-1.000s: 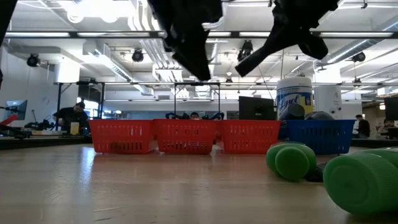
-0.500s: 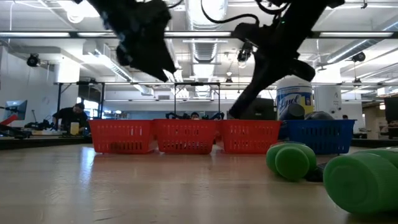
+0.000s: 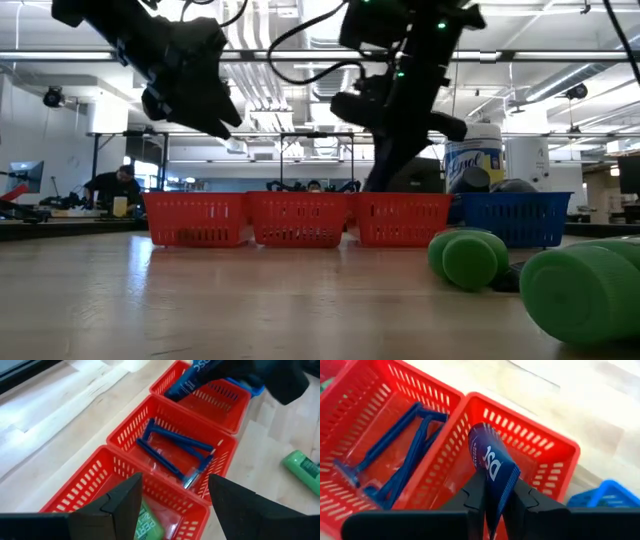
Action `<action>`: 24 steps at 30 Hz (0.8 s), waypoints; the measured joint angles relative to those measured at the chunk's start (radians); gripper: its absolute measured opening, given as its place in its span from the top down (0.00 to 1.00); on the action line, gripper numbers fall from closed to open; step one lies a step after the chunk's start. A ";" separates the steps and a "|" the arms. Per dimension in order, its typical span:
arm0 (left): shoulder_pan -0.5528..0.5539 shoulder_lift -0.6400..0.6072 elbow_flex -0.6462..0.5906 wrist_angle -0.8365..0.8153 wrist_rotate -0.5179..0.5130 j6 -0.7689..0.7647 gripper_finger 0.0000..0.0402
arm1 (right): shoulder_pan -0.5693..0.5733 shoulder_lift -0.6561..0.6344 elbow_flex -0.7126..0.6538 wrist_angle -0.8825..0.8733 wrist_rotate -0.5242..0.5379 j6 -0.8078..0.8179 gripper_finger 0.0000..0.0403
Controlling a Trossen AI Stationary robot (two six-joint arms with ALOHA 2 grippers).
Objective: Pick & Place Travel size toiletries
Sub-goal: Put the blue shave cream into the right red bin
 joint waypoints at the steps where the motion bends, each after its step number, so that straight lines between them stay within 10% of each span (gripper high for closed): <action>1: 0.000 -0.006 -0.005 -0.004 0.000 0.000 0.42 | -0.001 0.018 0.025 -0.019 0.003 -0.004 0.90; 15: 0.000 -0.019 -0.017 0.005 0.000 0.084 0.42 | 0.005 0.137 0.213 -0.266 0.025 -0.003 0.56; 24: 0.002 -0.019 -0.017 0.007 0.000 0.132 0.42 | 0.002 0.121 0.208 -0.205 -0.241 -0.076 0.49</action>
